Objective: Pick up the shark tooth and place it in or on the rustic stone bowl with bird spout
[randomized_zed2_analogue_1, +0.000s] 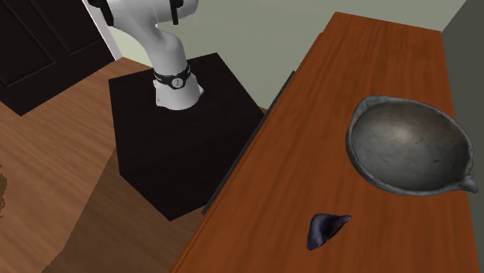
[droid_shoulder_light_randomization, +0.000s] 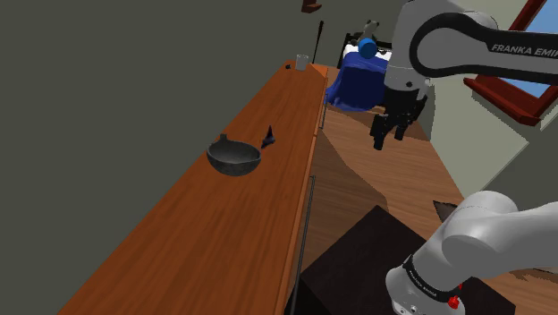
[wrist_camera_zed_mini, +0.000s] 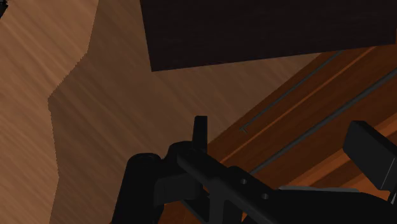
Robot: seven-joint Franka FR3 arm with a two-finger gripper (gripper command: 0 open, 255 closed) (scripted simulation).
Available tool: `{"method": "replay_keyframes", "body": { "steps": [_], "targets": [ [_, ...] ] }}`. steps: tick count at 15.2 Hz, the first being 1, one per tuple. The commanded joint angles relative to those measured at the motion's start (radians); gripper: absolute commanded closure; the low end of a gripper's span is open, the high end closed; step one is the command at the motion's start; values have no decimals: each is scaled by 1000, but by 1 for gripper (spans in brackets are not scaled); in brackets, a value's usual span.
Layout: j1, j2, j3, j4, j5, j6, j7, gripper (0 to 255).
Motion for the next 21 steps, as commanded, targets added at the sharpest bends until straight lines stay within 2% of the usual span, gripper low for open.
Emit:
{"method": "replay_keyframes", "body": {
  "steps": [1,12,21],
  "targets": [
    [0,0,0,0,0,0,0,0],
    [82,327,-76,86,24,365,-228,0],
    [149,611,-101,259,116,565,-435,0]
  ]
}}
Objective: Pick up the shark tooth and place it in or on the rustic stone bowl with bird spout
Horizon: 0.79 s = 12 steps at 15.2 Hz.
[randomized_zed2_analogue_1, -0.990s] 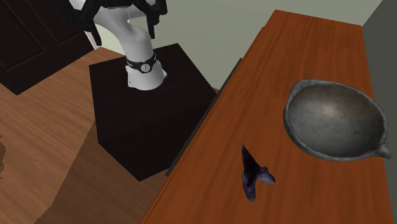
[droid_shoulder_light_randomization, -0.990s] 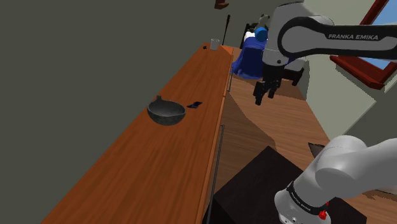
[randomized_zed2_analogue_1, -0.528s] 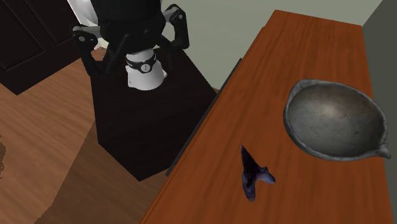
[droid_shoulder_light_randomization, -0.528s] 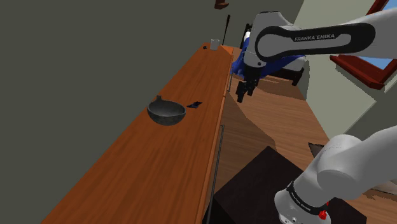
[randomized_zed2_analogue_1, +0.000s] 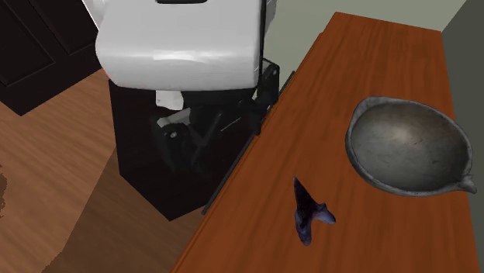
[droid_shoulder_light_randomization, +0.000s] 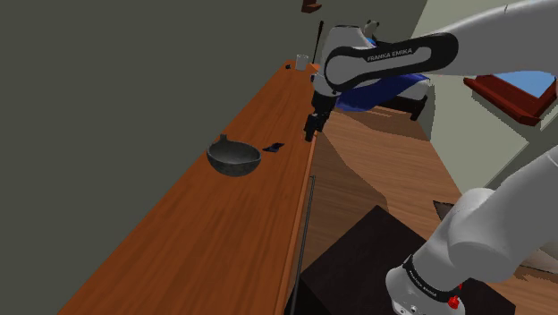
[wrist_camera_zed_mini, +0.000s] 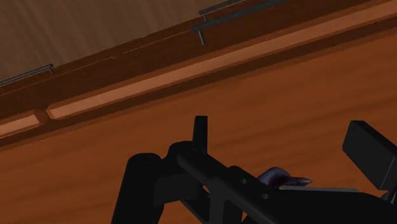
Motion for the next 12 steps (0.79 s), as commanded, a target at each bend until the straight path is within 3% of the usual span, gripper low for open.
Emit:
{"method": "replay_keyframes", "body": {
  "steps": [1,9,12],
  "targets": [
    [12,69,-3,61,27,28,-54,0],
    [40,309,26,285,136,111,-238,0],
    [41,335,32,289,145,137,-250,0]
  ]
}}
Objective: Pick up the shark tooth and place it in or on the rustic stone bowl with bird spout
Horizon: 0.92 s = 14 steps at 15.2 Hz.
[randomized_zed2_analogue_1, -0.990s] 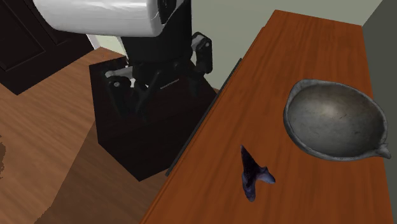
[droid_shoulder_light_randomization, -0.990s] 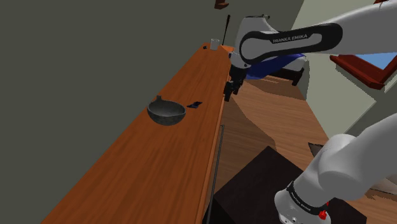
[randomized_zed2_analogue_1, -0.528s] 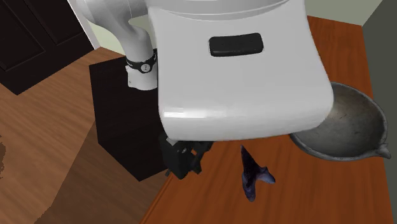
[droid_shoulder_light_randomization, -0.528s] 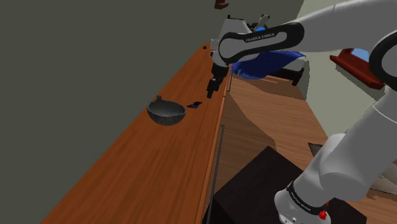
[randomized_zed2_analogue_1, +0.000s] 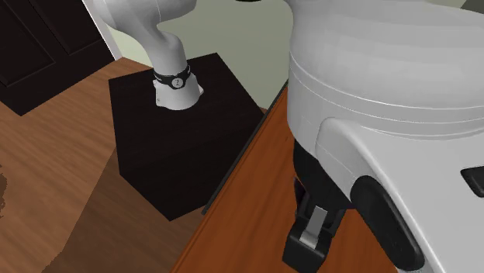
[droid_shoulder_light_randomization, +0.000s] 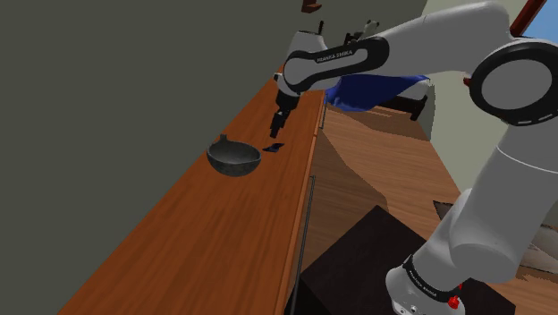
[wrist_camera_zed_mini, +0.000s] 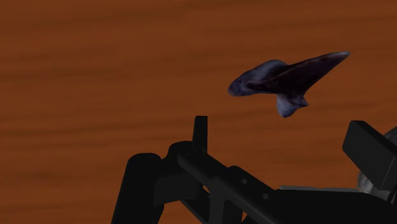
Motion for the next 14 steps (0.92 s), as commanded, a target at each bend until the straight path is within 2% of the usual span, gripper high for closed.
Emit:
{"method": "replay_keyframes", "body": {
  "steps": [1,6,13,14],
  "targets": [
    [0,19,2,1,6,20,-8,0],
    [1,51,5,-19,14,72,-13,0],
    [1,51,5,-19,14,72,-13,0],
    [1,51,5,-19,14,72,-13,255]
  ]
}}
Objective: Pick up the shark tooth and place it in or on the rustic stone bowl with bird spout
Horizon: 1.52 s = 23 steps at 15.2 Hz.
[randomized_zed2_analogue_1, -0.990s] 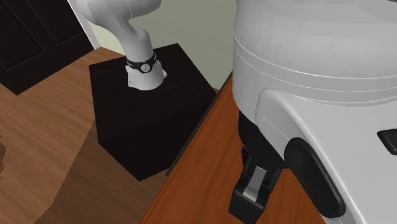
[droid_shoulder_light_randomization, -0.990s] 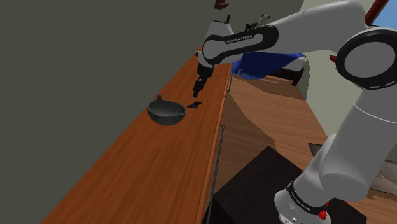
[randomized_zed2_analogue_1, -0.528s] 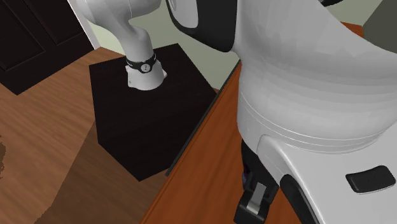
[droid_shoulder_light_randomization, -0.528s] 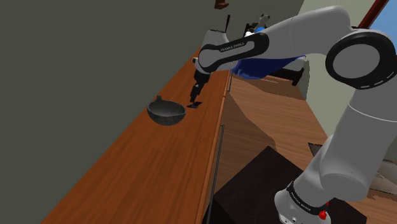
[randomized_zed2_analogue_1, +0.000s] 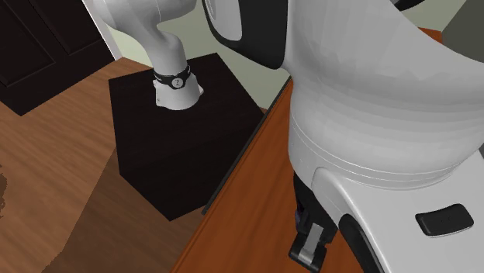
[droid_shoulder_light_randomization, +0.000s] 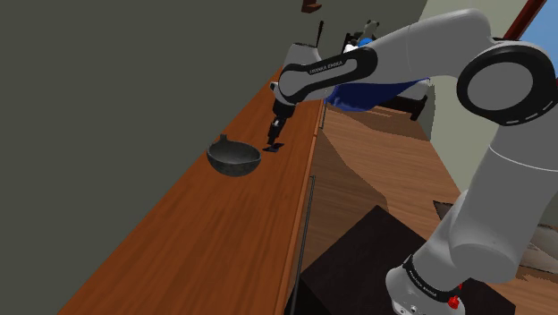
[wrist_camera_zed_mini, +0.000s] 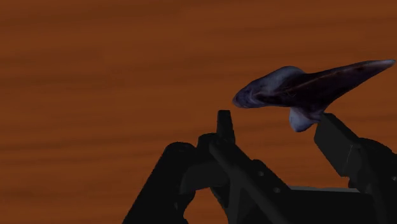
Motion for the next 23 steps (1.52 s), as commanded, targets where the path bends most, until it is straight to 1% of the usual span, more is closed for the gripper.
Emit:
{"method": "replay_keyframes", "body": {
  "steps": [1,9,10,12,14,15,22,23],
  "targets": [
    [0,0,0,0,0,0,0,255],
    [0,0,0,1,0,0,0,255],
    [0,0,0,1,0,0,0,0],
    [67,-44,-36,-11,-113,-85,395,0],
    [122,-57,-50,25,-185,-217,766,0],
    [128,-57,-51,33,-190,-238,814,0],
    [124,-23,-52,-29,-187,-143,811,0],
    [124,-23,-52,-29,-187,-143,811,0]
  ]
}}
